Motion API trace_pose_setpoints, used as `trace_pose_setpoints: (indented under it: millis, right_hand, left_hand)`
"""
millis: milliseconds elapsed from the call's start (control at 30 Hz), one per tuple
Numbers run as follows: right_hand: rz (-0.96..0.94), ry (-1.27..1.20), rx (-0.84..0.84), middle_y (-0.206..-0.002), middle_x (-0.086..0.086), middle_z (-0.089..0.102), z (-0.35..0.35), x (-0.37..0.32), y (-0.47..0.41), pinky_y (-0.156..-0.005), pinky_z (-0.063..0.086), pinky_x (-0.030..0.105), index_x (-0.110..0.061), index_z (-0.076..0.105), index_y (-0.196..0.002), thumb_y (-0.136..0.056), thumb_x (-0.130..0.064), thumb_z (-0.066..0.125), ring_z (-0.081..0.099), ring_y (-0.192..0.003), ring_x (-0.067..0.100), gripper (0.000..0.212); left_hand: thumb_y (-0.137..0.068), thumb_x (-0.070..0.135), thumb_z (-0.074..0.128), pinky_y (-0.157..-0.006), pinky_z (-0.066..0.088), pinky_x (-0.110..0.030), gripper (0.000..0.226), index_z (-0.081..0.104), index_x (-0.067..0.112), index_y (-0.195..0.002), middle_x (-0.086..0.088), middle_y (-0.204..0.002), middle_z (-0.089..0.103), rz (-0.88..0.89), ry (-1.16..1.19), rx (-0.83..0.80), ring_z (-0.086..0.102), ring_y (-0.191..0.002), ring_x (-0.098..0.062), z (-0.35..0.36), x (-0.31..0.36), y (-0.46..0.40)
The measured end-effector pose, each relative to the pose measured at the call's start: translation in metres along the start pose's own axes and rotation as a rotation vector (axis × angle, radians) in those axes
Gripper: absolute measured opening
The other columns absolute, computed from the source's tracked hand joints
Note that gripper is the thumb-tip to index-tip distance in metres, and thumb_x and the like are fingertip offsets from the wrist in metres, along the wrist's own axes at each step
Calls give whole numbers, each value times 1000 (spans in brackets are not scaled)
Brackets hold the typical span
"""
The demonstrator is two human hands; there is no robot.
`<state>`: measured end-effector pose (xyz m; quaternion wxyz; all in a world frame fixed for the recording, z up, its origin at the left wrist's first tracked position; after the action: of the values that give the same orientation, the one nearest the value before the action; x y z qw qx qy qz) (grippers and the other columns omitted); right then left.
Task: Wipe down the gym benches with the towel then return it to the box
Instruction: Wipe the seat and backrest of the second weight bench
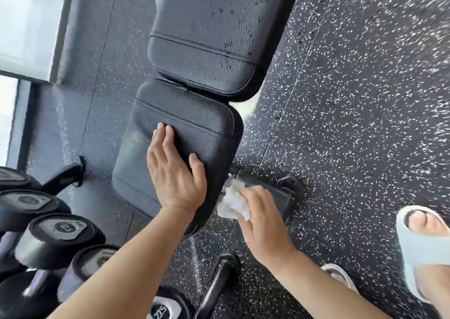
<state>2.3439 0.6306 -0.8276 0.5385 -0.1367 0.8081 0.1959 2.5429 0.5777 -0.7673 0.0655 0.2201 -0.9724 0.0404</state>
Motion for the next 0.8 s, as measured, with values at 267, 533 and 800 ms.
trace_pose_setpoints:
  millis: [267,533,800]
  right_hand:
    - [-394,267,-29,-117,9,60,-51,-89,-106,-82,50,44,-11,65,-126,-90,-16,71,54,-96,28,38]
    - [-646,582,-268,-110,10,63,7,-131,-198,-77,49,45,-9,67,-112,-87,-23,61,57,-94,32,30]
    - [-928,854,-349,-122,13,62,43,-169,-280,-81,49,43,-11,63,-120,-90,-12,50,58,-105,35,33]
  left_hand:
    - [-96,57,48,-128,18,-51,84,29,8,-160,-8,-171,22,-50,-16,-75,18,-160,-26,3,-4,0]
    - [-94,44,42,-123,26,-58,74,42,-7,-147,-25,-146,48,-74,-2,-76,41,-138,-47,1,-5,1]
    - [-86,39,54,-128,21,-54,80,38,4,-156,-14,-166,33,-32,90,-21,27,-157,-32,-6,-3,0]
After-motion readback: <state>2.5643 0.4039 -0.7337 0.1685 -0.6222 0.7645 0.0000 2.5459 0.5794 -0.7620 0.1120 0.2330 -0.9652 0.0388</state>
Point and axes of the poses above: each hand's wrist, its own y-axis away from the middle knuckle, its own z-axis out of the palm, x = y × z, the point moved 7 cm from there along -y, towards the middle knuckle
